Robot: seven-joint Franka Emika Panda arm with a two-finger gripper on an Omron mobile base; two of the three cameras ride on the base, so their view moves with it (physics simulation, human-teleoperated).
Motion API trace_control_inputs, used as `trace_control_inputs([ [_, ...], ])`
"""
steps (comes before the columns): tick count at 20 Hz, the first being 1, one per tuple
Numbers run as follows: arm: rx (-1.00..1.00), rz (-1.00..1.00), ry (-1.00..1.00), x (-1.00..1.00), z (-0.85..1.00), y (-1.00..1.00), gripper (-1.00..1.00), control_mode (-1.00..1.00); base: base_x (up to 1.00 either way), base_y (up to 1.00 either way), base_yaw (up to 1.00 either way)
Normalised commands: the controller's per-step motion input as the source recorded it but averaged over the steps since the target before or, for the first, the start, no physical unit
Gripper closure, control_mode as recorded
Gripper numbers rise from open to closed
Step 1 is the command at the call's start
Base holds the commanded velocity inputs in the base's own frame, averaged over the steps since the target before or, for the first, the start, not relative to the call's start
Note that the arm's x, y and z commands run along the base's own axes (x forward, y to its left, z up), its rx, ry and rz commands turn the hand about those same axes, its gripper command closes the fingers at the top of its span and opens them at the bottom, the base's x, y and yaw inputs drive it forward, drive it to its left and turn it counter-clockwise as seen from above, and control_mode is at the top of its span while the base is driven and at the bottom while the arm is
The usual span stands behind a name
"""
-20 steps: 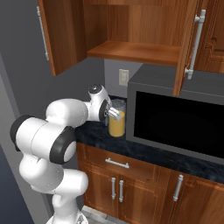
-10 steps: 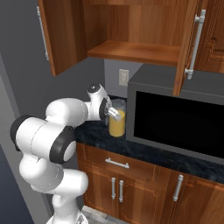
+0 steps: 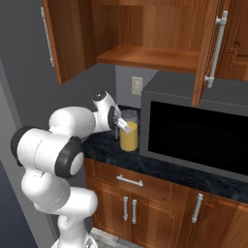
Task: There is a tray on the dining counter. Grab the cup, mug, and pitcher and place them on the tray. The pitcher may be placed next to the tray if it cannot fit the tray.
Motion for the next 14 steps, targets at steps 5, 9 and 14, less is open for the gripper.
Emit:
trace_control_inputs([
  [5,0.0,-0.04,0.09,0.09,0.0,0.0,-1.0,-1.0,0.0,0.0,0.0],
  [9,0.0,-0.03,0.13,0.09,0.0,0.0,-1.0,-1.0,0.0,0.0,0.0],
  [14,0.0,-0.02,0.14,0.12,0.0,0.0,1.0,-1.0,0.0,0.0,0.0],
])
